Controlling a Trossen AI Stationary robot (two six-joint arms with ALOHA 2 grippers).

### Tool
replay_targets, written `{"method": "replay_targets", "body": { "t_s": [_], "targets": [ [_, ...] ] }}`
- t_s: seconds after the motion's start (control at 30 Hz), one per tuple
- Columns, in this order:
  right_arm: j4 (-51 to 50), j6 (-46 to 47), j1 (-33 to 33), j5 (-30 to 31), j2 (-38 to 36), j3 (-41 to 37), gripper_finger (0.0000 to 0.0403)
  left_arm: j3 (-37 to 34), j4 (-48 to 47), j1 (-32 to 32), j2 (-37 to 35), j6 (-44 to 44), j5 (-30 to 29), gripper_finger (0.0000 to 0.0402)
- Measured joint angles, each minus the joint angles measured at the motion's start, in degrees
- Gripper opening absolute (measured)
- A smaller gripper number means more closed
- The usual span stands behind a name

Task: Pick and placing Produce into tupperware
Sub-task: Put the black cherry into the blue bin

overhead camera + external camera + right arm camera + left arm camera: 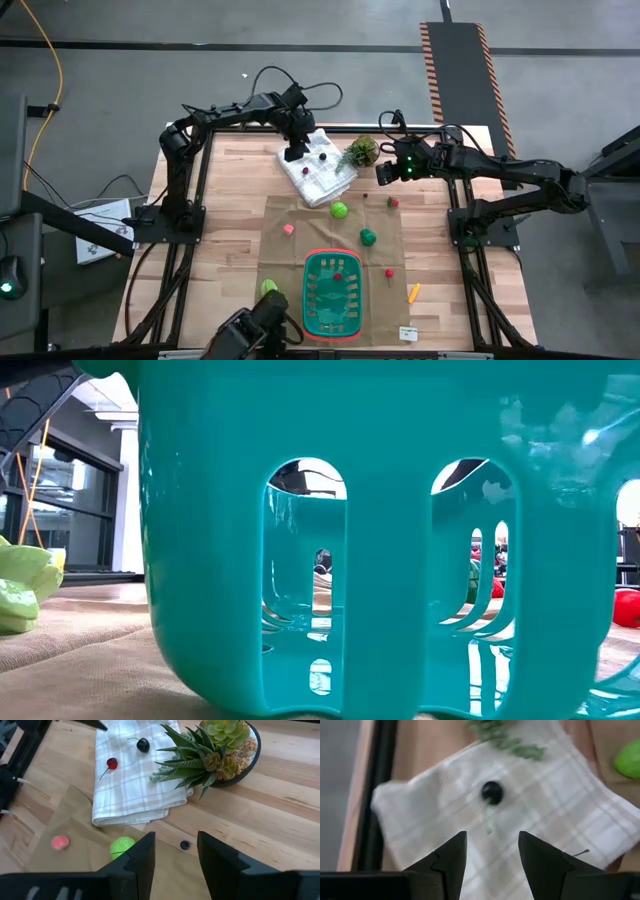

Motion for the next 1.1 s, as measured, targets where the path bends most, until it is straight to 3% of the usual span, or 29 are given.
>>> {"method": "replay_targets", "body": {
  "t_s": [0.43,1.1],
  "targets": [
    [0.3,0.2,0.1,-0.7,0.0,0.0,0.0138,0.0,0.2,-3.7,3.6,-0.3,-8.5,0.0168],
    [0.5,-0.3,0.6,-0.8,0.0,0.0,0.0138,0.0,4.7,-3.7,3.6,-0.5,-6.1,0.0168]
  ]
}}
